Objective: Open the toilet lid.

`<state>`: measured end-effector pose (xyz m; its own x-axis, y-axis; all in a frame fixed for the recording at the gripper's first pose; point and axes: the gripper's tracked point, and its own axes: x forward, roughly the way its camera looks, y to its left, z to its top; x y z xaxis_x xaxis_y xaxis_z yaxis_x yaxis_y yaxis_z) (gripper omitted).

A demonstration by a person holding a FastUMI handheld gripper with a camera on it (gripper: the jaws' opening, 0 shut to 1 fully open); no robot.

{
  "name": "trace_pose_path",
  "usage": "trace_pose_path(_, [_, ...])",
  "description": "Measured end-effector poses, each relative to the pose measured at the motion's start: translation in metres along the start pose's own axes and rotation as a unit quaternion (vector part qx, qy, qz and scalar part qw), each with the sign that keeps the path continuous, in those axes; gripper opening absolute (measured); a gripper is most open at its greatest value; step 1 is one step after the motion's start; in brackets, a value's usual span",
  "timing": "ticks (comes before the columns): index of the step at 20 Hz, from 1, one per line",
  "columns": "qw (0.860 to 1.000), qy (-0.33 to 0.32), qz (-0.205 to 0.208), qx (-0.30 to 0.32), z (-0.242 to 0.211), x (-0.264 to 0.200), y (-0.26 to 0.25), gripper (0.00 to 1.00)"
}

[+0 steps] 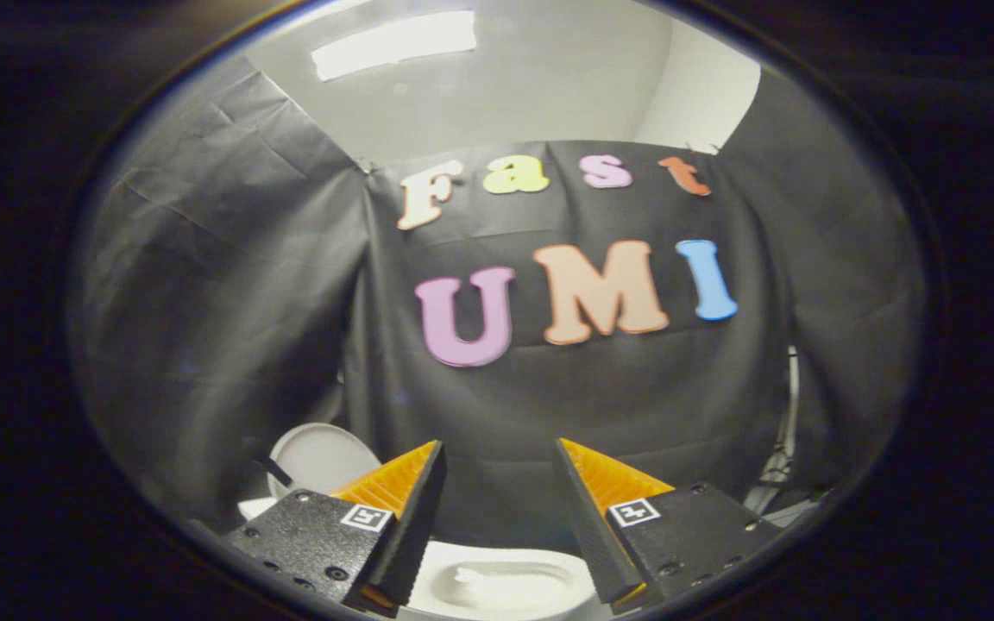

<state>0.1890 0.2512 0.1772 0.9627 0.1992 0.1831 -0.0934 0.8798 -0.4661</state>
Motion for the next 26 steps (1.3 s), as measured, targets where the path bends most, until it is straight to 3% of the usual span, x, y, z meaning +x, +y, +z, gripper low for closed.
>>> trace_pose_path(3, [0.999, 0.004, -0.053, -0.001, -0.006, -0.042, -0.063, 0.76])
trace_pose_path(8, [0.993, 0.031, -0.116, -0.024, -0.047, -0.133, -0.127, 0.82])
trace_pose_path(13, [0.991, 0.072, -0.085, -0.077, -0.098, -0.168, -0.134, 0.88])
trace_pose_path(18, [0.986, 0.077, 0.007, -0.146, -0.140, -0.185, -0.112, 0.87])
trace_pose_path(22, [0.991, 0.071, 0.011, -0.117, -0.149, -0.188, -0.117, 0.86])
trace_pose_path(26, [0.988, 0.107, 0.004, -0.111, -0.176, -0.192, -0.118, 0.86])
